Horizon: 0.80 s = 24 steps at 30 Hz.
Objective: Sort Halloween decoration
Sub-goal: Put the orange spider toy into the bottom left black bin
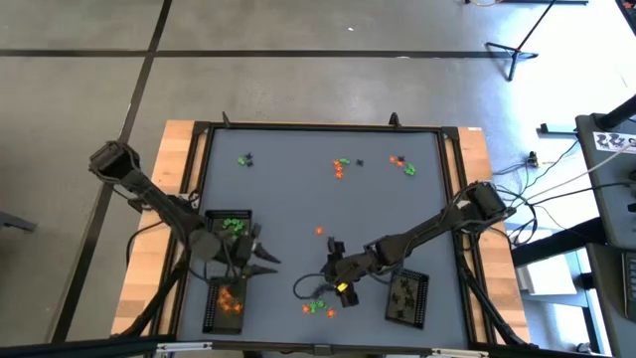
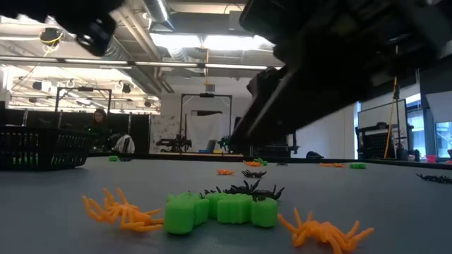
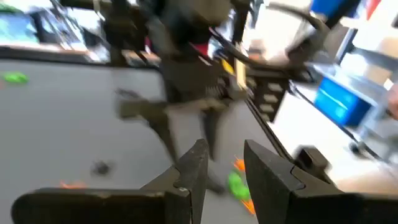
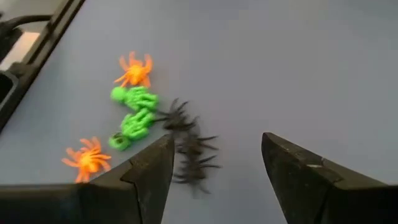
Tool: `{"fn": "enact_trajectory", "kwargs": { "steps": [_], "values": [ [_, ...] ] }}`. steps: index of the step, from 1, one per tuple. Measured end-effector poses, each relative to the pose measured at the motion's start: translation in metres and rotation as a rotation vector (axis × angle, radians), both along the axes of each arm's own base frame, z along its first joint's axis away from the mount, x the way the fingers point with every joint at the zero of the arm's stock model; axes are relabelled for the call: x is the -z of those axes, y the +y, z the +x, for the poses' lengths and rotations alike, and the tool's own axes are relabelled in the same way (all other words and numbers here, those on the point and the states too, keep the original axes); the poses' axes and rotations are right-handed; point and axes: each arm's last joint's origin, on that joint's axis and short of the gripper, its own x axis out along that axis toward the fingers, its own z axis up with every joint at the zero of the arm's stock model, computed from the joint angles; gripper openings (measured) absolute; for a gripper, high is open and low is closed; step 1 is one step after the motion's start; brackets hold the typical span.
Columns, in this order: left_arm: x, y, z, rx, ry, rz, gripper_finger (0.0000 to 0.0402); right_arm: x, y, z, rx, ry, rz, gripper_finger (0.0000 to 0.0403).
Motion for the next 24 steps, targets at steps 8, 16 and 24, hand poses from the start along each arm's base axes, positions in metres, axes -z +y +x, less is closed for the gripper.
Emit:
{"fn": "enact_trajectory", "kwargs": {
  "steps": [8,16,24],
  "values": [
    [0.000,0.030,0.014,-0.169,-0.052,0.012,0.0095,0.001,0.023,-0.011,0.019,-0.041,-0.074,0.0243],
    [0.004,0.045,0.020,-0.238,-0.025,0.013,0.0095,0.003,-0.015,0.002,0.306,-0.067,-0.216,0.0243],
    [0.008,0.046,0.020,-0.245,0.011,0.034,0.0095,0.015,-0.085,0.023,0.429,0.039,-0.167,0.0243]
  ]
}}
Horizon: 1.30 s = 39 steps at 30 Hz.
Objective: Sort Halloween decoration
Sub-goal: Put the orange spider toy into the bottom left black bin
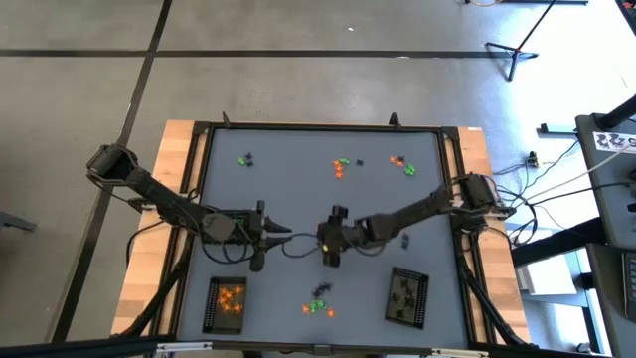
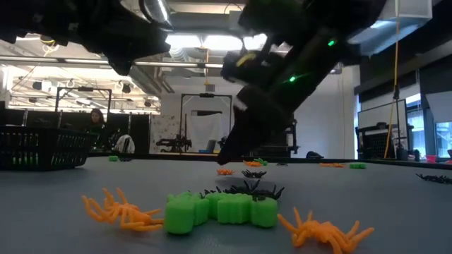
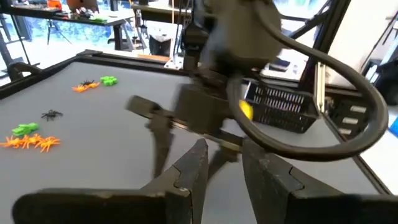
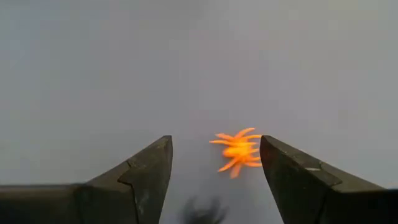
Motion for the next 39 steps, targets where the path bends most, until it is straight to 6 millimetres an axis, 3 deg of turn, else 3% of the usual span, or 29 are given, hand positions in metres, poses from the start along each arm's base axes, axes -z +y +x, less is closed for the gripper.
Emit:
{"fn": "enact_trajectory", "kwargs": {
  "steps": [4,9,22,34,39],
  "values": [
    [0.003,-0.002,-0.001,0.009,0.029,0.011,0.0095,0.005,-0.018,0.004,0.009,0.025,0.048,0.0243],
    [0.004,-0.003,-0.002,0.015,0.036,0.017,0.0095,0.013,-0.023,0.005,0.015,0.053,0.059,0.0214],
    [0.008,-0.002,-0.003,-0.011,0.073,0.015,0.0095,0.014,-0.022,0.004,-0.001,0.075,0.060,0.0008],
    [0.016,-0.012,-0.004,0.055,0.111,0.104,0.0096,-0.013,-0.016,0.018,-0.104,0.013,0.140,0.0005],
    [0.031,-0.009,0.004,0.007,0.156,0.068,0.0125,-0.026,-0.013,0.028,-0.155,-0.035,0.158,0.0005]
  ]
}}
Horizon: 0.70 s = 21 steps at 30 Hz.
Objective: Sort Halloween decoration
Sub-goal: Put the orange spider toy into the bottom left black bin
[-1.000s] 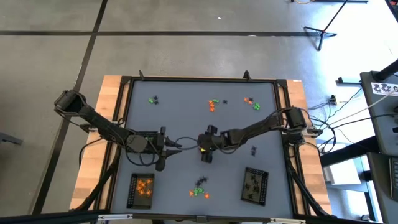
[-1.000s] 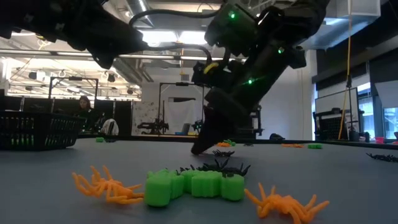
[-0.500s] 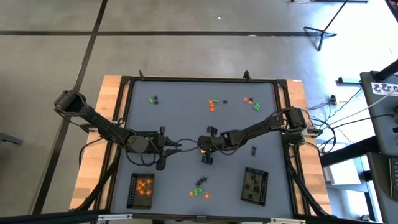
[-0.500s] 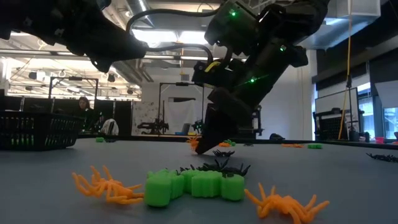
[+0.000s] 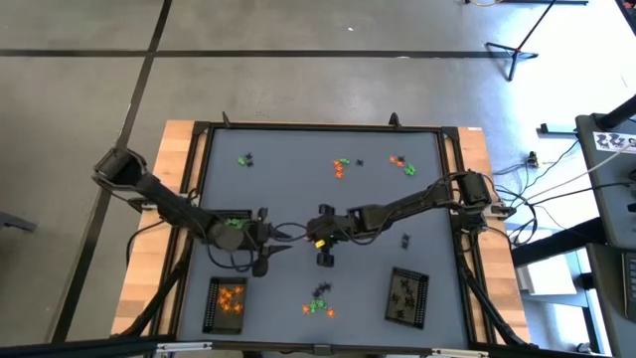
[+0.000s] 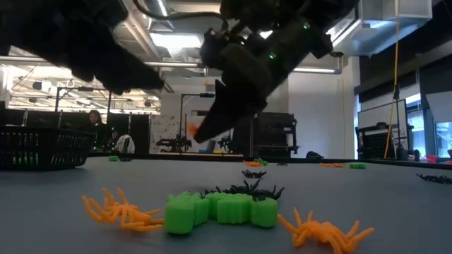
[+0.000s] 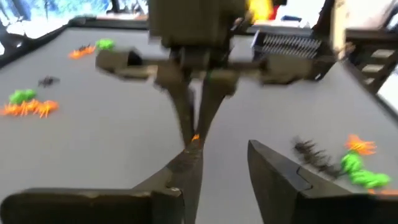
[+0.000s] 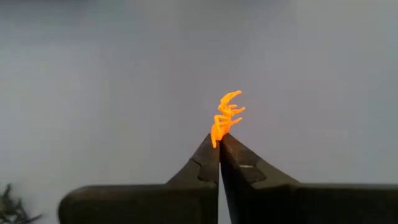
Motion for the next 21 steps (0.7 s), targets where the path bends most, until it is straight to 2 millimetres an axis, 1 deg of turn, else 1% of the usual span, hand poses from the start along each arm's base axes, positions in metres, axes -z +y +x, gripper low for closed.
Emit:
{"fn": "enact_trajectory", "kwargs": {
  "steps": [6,10,17,21],
  "values": [
    [0.012,0.003,0.012,-0.029,0.048,0.006,0.0180,-0.011,0.002,0.006,-0.045,-0.035,0.019,0.0004],
    [0.015,0.004,0.022,-0.020,0.066,0.003,0.0198,-0.013,0.003,0.008,-0.061,-0.058,0.029,0.0004],
    [0.022,0.009,0.037,-0.045,0.096,0.023,0.0194,-0.015,0.004,0.010,-0.080,-0.086,0.041,0.0004],
    [0.022,0.009,0.038,-0.040,0.100,0.058,0.0171,-0.015,0.004,0.009,-0.079,-0.078,0.039,0.0004]
  ]
}}
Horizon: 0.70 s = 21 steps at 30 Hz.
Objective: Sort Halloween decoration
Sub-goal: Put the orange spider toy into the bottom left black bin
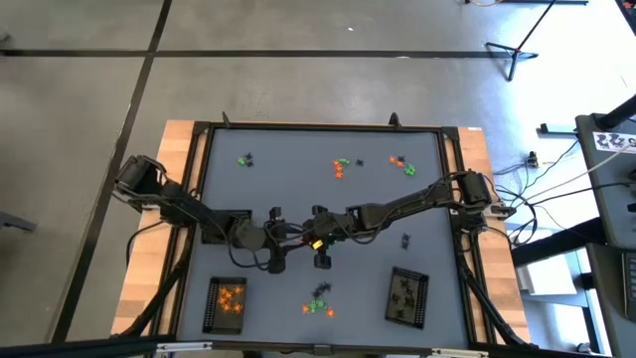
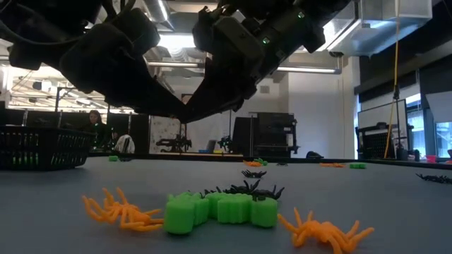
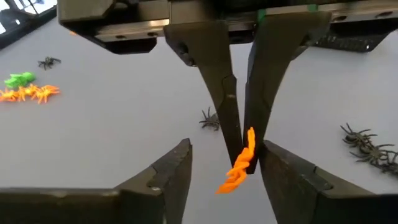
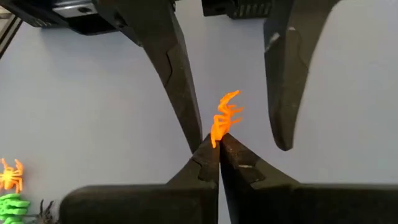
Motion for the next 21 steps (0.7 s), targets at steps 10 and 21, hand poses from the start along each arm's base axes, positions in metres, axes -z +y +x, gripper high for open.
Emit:
{"fn": "enact_trajectory", "kwargs": {
  "steps": [10,21],
  "values": [
    [0.0002,-0.0052,-0.0017,0.043,0.008,0.026,0.0032,0.0004,-0.0001,-0.0005,0.003,0.007,0.000,0.0005],
    [-0.0010,-0.0082,-0.0045,0.064,0.023,0.019,0.0002,0.0021,0.0009,-0.0023,0.018,0.028,-0.026,0.0073]
  ]
}}
